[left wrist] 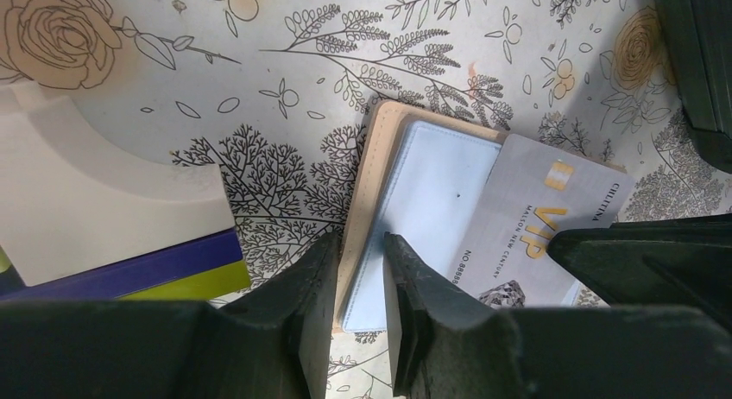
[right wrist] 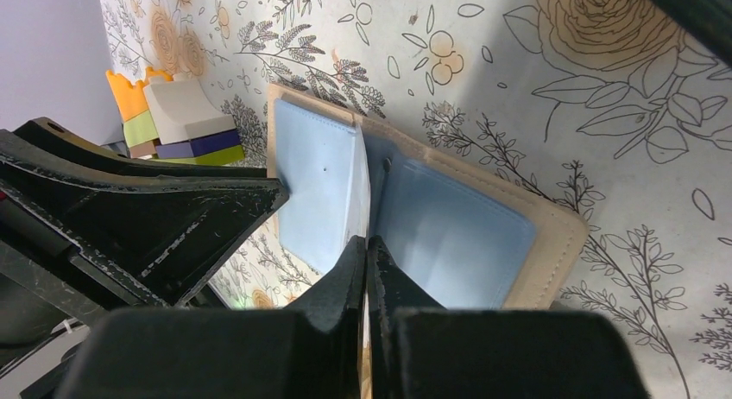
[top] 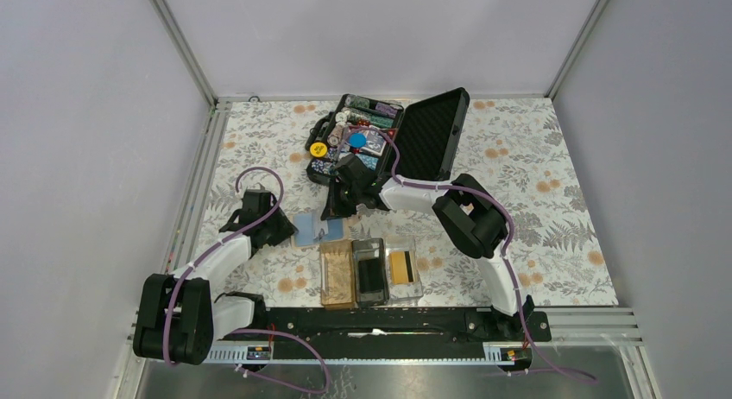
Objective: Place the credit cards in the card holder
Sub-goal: Insert the credit card into the card holder.
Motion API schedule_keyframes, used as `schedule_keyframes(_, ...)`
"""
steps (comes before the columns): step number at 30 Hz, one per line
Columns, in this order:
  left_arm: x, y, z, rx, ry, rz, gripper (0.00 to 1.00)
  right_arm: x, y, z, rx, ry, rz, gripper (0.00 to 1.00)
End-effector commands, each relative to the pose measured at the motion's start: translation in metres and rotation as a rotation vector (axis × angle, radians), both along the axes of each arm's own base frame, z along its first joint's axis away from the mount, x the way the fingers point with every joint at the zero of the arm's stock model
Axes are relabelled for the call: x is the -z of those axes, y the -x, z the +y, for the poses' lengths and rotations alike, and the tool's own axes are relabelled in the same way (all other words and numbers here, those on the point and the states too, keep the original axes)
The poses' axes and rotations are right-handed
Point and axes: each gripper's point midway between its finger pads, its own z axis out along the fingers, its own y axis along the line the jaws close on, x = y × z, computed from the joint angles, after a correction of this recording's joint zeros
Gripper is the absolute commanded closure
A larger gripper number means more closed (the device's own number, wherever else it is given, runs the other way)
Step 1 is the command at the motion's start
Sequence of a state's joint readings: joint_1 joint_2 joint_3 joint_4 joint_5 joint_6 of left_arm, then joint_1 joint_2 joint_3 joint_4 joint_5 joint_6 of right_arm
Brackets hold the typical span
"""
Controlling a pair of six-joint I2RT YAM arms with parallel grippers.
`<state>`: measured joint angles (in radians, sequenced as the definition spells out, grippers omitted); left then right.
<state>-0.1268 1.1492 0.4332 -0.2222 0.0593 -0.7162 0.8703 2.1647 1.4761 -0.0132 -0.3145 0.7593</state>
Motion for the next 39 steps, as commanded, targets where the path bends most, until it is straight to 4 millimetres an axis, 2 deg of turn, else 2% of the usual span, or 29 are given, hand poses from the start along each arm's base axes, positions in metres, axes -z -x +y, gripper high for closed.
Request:
schedule_keyframes(1, -0.001, -0.004, -0.007, 0.012, 0.034, -0.017, 0.74, 0.023, 0.018, 0.004, -0.004, 0.031, 0.078, 1.00)
schedule_keyframes(10, 0.001, -0.003, -0.007, 0.013, 0.035, -0.013, 0.78, 0.031, 0.030, -0.002, 0.050, 0.049, 0.127, 1.00)
schedule_keyframes(12, 0.001, -0.003, -0.007, 0.013, 0.035, -0.013, 0.79, 0.028, 0.028, 0.001, 0.069, 0.019, 0.110, 1.00)
schedule_keyframes(18, 0.000, -0.003, -0.007, 0.013, 0.036, -0.015, 0.80, 0.032, 0.035, -0.001, 0.108, -0.002, 0.150, 1.00)
schedule_keyframes(31, 0.000, -0.001, -0.006, 0.011, 0.030, -0.017, 0.82, -0.003, 0.027, 0.006, 0.177, -0.108, 0.122, 1.00)
schedule_keyframes(39, 0.000, -0.001, -0.005, 0.012, 0.028, -0.020, 0.82, 0.008, 0.034, -0.005, 0.181, -0.062, 0.116, 1.00)
